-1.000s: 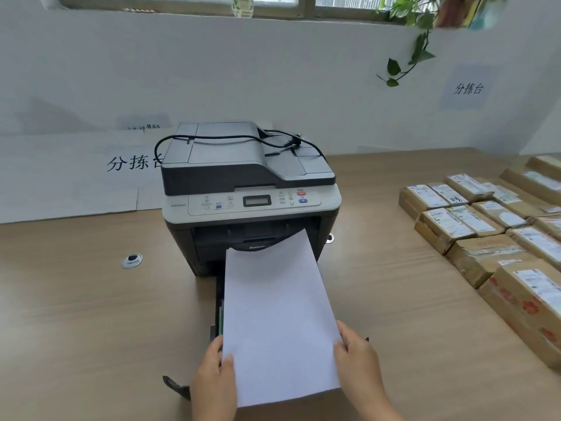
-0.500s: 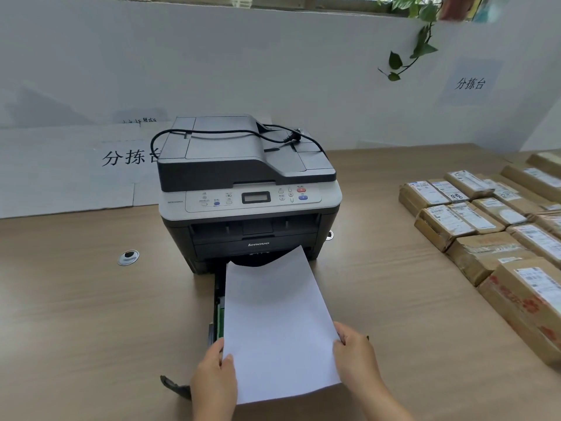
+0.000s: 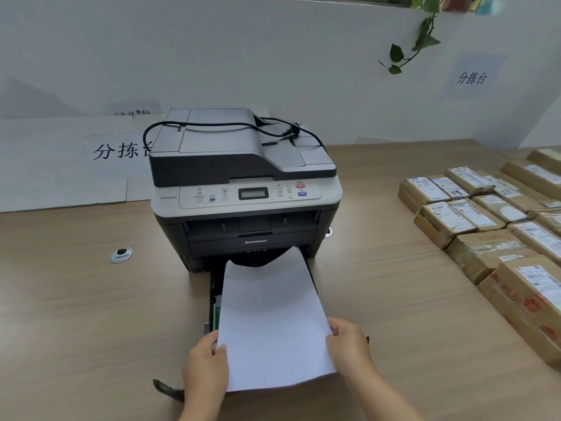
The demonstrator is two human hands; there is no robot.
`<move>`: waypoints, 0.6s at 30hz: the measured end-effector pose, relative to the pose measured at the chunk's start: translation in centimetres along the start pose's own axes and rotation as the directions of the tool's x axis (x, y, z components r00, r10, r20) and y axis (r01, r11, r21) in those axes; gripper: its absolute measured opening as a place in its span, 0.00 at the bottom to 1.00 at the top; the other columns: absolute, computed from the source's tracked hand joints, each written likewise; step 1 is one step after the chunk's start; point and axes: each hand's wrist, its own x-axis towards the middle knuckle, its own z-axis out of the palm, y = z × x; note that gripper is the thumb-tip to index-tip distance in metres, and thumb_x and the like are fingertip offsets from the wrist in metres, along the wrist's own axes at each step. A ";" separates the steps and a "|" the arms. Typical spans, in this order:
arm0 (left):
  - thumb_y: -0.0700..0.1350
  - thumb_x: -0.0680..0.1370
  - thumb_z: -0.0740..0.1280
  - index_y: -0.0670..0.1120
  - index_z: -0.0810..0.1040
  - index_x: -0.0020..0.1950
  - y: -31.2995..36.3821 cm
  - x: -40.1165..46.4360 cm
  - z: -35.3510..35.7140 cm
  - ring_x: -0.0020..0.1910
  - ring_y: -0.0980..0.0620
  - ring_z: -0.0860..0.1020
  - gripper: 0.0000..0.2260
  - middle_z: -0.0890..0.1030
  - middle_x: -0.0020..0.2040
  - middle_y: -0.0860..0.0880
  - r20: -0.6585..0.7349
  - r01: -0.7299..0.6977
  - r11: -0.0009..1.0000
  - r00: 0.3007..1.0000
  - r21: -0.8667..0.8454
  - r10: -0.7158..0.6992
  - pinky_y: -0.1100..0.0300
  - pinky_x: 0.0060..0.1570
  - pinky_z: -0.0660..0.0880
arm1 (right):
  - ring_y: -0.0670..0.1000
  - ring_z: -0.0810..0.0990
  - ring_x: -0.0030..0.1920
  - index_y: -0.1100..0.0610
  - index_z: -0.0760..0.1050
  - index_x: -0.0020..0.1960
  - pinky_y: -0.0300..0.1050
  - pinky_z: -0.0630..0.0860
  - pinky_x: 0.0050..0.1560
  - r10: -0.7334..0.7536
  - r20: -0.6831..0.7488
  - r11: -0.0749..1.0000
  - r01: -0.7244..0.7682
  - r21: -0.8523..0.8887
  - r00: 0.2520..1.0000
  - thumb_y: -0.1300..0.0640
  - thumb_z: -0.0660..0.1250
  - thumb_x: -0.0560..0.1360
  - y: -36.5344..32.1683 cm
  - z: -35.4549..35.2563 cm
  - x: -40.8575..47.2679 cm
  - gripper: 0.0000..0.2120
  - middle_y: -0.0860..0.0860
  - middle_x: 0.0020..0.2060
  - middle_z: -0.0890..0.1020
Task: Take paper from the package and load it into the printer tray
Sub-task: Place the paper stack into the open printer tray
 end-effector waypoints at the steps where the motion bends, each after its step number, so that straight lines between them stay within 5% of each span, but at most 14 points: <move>1: 0.40 0.79 0.60 0.44 0.74 0.67 -0.1 0.1 0.0 0.58 0.40 0.78 0.17 0.81 0.61 0.42 -0.003 0.004 1.000 1.000 0.003 -0.004 0.49 0.60 0.75 | 0.50 0.72 0.32 0.59 0.82 0.44 0.37 0.64 0.28 -0.003 0.007 1.000 0.003 -0.001 1.000 0.71 0.53 0.70 0.0 0.2 0.3 0.20 0.54 0.35 0.84; 5: 0.40 0.79 0.60 0.45 0.75 0.67 -0.1 0.8 0.0 0.56 0.39 0.79 0.16 0.82 0.58 0.42 -0.024 -0.037 0.999 0.999 0.000 0.037 0.50 0.56 0.76 | 0.50 0.70 0.31 0.58 0.80 0.41 0.37 0.62 0.29 -0.009 0.018 1.000 0.010 -0.025 1.000 0.71 0.53 0.69 -0.1 0.8 1.3 0.19 0.50 0.32 0.81; 8: 0.39 0.79 0.59 0.45 0.75 0.66 0.3 1.5 0.1 0.52 0.40 0.79 0.16 0.83 0.56 0.43 -0.043 -0.061 0.998 0.997 -0.003 0.061 0.53 0.49 0.75 | 0.50 0.76 0.34 0.55 0.81 0.46 0.34 0.68 0.27 -0.038 0.043 0.999 0.038 -0.014 0.998 0.72 0.52 0.71 -0.7 1.0 1.8 0.22 0.50 0.39 0.85; 11: 0.39 0.79 0.58 0.44 0.74 0.68 0.5 2.0 0.2 0.57 0.41 0.78 0.17 0.81 0.61 0.44 -0.058 -0.055 0.998 0.997 -0.027 0.053 0.51 0.56 0.75 | 0.52 0.82 0.40 0.54 0.81 0.52 0.29 0.72 0.29 -0.058 0.064 0.998 0.058 0.011 0.996 0.72 0.52 0.73 -1.5 1.2 2.5 0.24 0.50 0.45 0.86; 18: 0.39 0.80 0.58 0.45 0.72 0.69 1.3 3.4 1.2 0.60 0.42 0.77 0.18 0.79 0.64 0.45 -0.047 -0.070 0.995 0.997 -0.073 0.066 0.47 0.61 0.75 | 0.54 0.83 0.47 0.54 0.80 0.57 0.39 0.77 0.40 -0.078 0.045 0.997 0.078 0.005 0.996 0.71 0.52 0.74 -1.5 1.6 4.2 0.24 0.49 0.47 0.85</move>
